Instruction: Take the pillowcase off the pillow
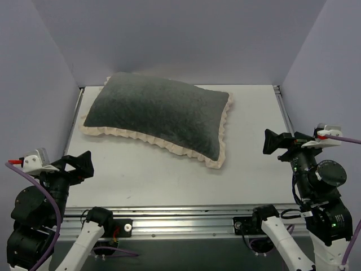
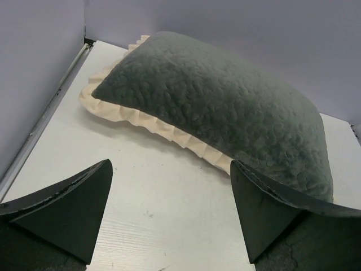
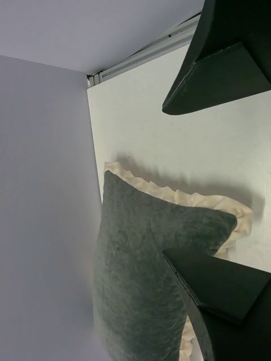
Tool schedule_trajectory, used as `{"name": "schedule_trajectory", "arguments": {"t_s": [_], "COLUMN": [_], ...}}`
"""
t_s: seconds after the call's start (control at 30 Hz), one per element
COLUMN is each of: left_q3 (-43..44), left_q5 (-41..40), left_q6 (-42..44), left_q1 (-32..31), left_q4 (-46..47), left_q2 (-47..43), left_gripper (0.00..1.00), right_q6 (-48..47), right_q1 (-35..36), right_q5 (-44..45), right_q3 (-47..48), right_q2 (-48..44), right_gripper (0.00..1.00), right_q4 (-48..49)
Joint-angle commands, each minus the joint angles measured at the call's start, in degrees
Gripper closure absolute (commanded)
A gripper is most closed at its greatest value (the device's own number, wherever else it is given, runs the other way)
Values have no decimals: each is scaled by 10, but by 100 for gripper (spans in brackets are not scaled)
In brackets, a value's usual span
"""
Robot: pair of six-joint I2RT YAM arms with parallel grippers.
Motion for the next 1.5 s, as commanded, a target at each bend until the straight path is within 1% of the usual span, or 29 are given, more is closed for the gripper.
{"name": "schedule_trajectory", "arguments": {"t_s": [0.0,0.1,0.17,0.2,0.3,0.37,0.4,0.5,0.53,0.57,0.63,0.67,0.8,0.83,0.87,1.0,1.1,1.13,1.17,1.2,1.23,1.27,1.33,1.37,1.4,1.47], "left_q3": [-5,-9,-15,-18,-25,-33,-39,-68,-76,-84,-107,-113,-138,-143,-146,-152,-154,-157,-163,-166,-168,-169,-169,-169,-172,-175], "left_q5": [22,52,78,102,135,140,139,131,126,124,121,118,99,97,96,95,94,94,93,95,95,95,91,89,87,82], "left_q6": [-12,-22,-27,-29,-36,-37,-38,-38,-40,-40,-36,-35,-42,-47,-52,-72,-93,-100,-103,-105,-108,-108,-108,-107,-108,-111], "left_q1": [-2,-2,-2,-2,-2,-2,-2,-2,-2,-2,-2,-2,-1,-1,0,-1,-1,0,0,0,0,0,0,0,0,0], "left_q4": [17,0,-8,-10,-19,-21,-20,3,23,33,64,71,102,113,118,124,121,123,125,132,134,134,131,131,131,133], "left_q2": [14,28,41,47,71,90,96,115,124,127,141,146,173,185,192,222,236,236,236,235,233,234,236,236,236,238], "left_gripper": [6,6,6,6,6,6,6,6,6,6,6,6,6,6,6,6,6,6,6,6,6,6,6,6,6,6], "right_q6": [5,9,10,14,40,52,54,76,82,84,85,82,43,36,26,13,5,4,10,15,22,31,53,60,76,96], "right_q1": [2,2,2,2,2,2,2,4,6,17,34,44,97,104,108,127,169,181,204,212,226,236,259,291,312,355], "right_q5": [-15,-51,-92,-101,-121,-151,-205,-255,-258,-263,-264,-264,-235,-228,-220,-200,-174,-167,-159,-159,-159,-156,-141,-129,-104,-84], "right_q3": [1,-11,-22,-35,-53,-62,-75,-83,-80,-79,-78,-72,-43,-40,-39,-67,-92,-99,-106,-114,-133,-144,-170,-176,-181,-186], "right_q2": [15,27,37,50,89,123,136,207,229,270,313,357,464,483,514,569,588,594,601,603,607,605,599,588,581,553], "right_gripper": [0,0,0,0,0,0,0,0,0,0,0,0,0,0,0,0,2,5,20,34,46,66,78,88,93,100], "right_q4": [12,11,13,20,38,57,91,146,155,167,204,213,231,230,249,303,322,325,334,341,347,361,367,365,359,338]}}
